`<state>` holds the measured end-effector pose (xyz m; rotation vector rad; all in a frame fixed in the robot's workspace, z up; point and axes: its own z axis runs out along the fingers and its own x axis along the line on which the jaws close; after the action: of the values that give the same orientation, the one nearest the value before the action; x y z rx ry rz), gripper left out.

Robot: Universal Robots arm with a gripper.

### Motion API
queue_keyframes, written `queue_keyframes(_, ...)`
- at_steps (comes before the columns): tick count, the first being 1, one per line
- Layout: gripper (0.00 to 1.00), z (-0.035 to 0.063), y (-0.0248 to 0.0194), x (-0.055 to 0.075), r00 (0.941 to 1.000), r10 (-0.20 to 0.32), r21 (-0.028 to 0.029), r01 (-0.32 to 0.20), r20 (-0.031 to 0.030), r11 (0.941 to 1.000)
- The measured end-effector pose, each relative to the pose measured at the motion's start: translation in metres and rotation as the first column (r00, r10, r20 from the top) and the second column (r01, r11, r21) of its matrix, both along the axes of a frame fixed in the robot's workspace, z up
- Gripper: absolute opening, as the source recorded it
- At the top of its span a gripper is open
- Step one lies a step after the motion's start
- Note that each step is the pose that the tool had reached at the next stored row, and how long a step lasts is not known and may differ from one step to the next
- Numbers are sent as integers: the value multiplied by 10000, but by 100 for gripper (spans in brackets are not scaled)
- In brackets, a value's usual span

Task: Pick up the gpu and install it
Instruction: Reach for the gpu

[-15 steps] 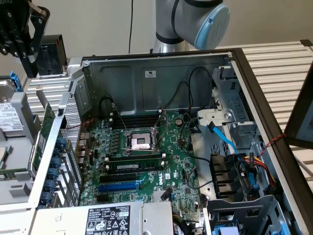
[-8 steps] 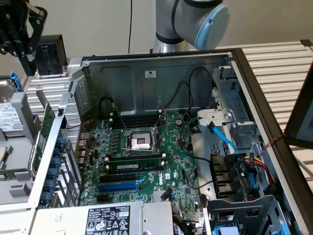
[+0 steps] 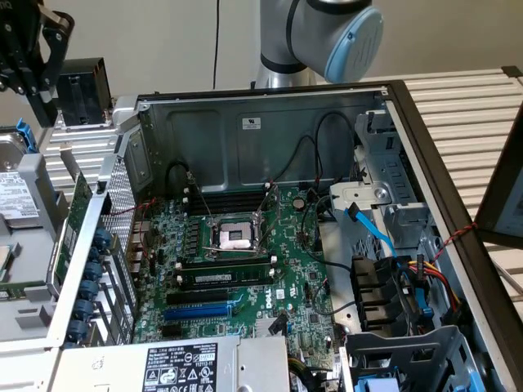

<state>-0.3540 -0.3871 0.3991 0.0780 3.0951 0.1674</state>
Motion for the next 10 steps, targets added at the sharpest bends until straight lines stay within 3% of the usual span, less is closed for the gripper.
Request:
queue_keyframes(2, 11, 0, 7, -45, 9999, 1, 0, -1, -112, 10000)
queue_keyframes(5, 11, -1, 17, -131, 9993, 1, 0, -1, -362, 10000)
queue_keyframes(8, 11, -2, 25, -216, 9975, 1, -15, -2, -700, 10000)
queue_keyframes(10, 11, -6, 30, -300, 9973, -8, -138, -2, -740, 9999)
